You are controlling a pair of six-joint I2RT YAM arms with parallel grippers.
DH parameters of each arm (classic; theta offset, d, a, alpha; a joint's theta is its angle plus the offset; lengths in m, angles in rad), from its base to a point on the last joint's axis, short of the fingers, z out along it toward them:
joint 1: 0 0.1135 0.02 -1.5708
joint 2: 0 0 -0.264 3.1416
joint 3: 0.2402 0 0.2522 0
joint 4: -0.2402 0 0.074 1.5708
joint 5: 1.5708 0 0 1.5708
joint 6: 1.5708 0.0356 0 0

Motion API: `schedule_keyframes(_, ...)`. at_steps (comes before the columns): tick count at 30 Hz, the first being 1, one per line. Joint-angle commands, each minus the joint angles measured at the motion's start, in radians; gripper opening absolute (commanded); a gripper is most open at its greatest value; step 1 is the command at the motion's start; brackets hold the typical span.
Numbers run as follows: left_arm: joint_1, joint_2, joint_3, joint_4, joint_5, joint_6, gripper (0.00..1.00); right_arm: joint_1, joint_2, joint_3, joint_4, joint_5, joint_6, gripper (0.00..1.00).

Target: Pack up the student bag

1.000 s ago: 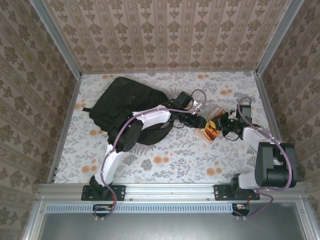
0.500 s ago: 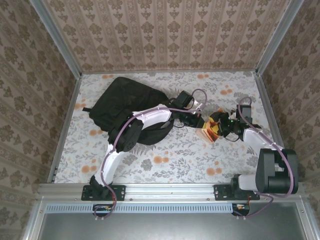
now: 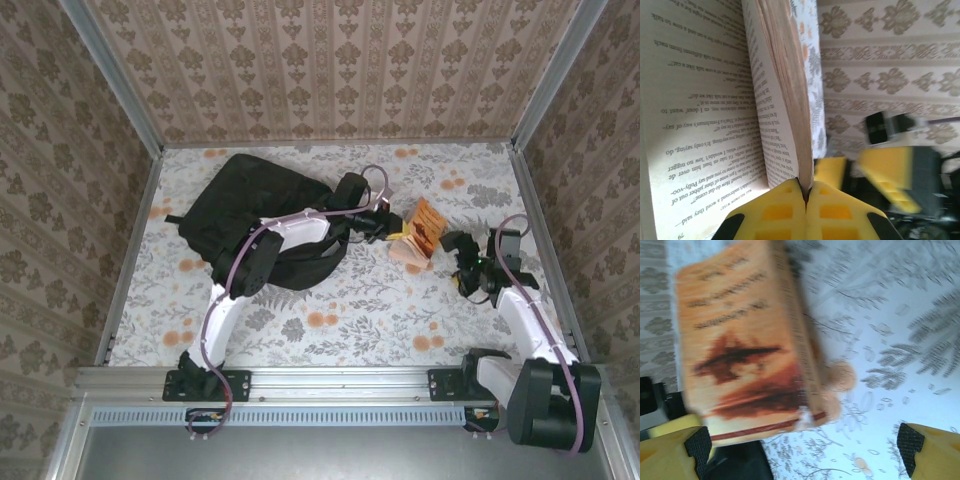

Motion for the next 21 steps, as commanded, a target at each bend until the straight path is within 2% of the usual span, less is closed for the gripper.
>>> schedule_keyframes(1,-0.005,0.01,-0.022,0.225,0.053,-0.203,0.0,-0.01,0.071,-0.055,0.167,-0.109,0.106,0.96)
schedule_keyframes(8,-0.006,-0.005,-0.04,0.23,0.061,-0.205,0.0,-0.017,0.217,-0.08,0.444,-0.201,0.194,0.87)
schedule_keyframes(10,-0.009,-0.007,-0.052,0.23,0.058,-0.202,0.0,-0.029,0.277,-0.097,0.577,-0.231,0.247,0.82)
schedule_keyframes(14,-0.02,-0.005,-0.071,0.237,0.067,-0.202,0.0,-0.037,0.417,-0.107,0.803,-0.276,0.338,0.69)
schedule_keyframes(18,-0.022,-0.001,-0.089,0.262,0.074,-0.217,0.0,-0.036,0.482,-0.112,0.935,-0.29,0.4,0.54)
schedule_keyframes(21,-0.02,0.007,-0.093,0.274,0.088,-0.228,0.0,-0.036,0.482,-0.112,0.961,-0.287,0.41,0.46)
